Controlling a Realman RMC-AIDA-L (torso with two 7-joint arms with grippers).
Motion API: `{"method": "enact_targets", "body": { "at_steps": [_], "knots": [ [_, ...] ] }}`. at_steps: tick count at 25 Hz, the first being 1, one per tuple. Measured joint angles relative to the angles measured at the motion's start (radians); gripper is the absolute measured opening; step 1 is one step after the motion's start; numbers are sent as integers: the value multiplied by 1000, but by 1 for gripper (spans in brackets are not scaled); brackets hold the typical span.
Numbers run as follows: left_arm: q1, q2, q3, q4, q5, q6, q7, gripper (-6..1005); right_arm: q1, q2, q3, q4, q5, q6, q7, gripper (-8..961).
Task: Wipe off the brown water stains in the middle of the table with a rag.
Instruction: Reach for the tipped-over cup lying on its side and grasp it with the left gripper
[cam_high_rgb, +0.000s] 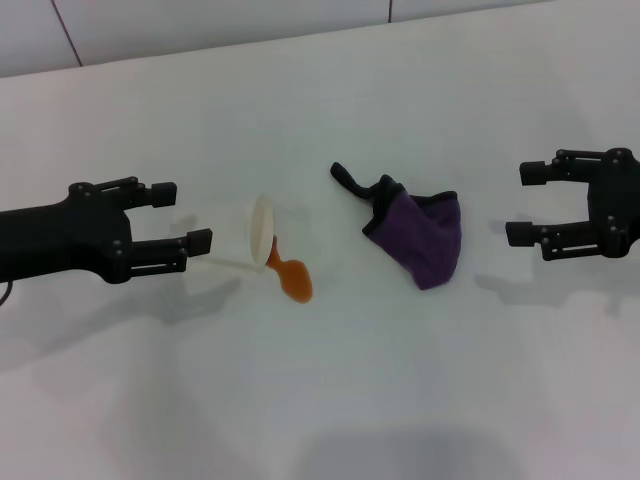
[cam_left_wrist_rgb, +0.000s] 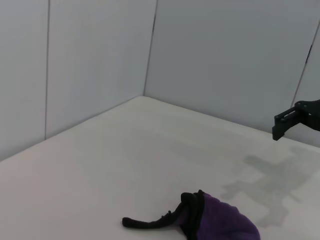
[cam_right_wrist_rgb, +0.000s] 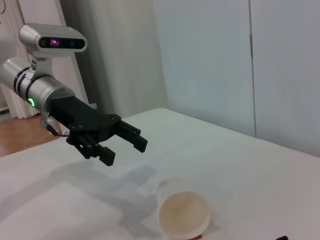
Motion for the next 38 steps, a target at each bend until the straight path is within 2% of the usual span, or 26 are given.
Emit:
{"method": "enact_targets", "body": {
  "at_steps": [27, 30, 31, 32, 35, 38],
  "knots": [
    [-4, 3, 3, 2, -22, -2, -28, 811, 3, 2, -5, -3, 3, -6, 0, 839],
    [-7, 13, 3, 9, -16, 16, -60, 811, 1, 2, -2, -3, 3, -6, -1, 839],
    [-18, 34, 3, 23, -12, 49, -84, 811, 0, 2, -1, -3, 3, -6, -2, 839],
    [-18, 34, 3, 23, -12, 49, -84, 811, 0, 2, -1, -3, 3, -6, -2, 839],
    [-34, 57, 2, 82, 14, 93, -131, 810, 0, 2, -3, -3, 3, -6, 0, 839],
    [-51, 66, -1, 164, 80, 119, -169, 810, -1, 2, -4, -3, 3, -7, 0, 838]
  ]
}}
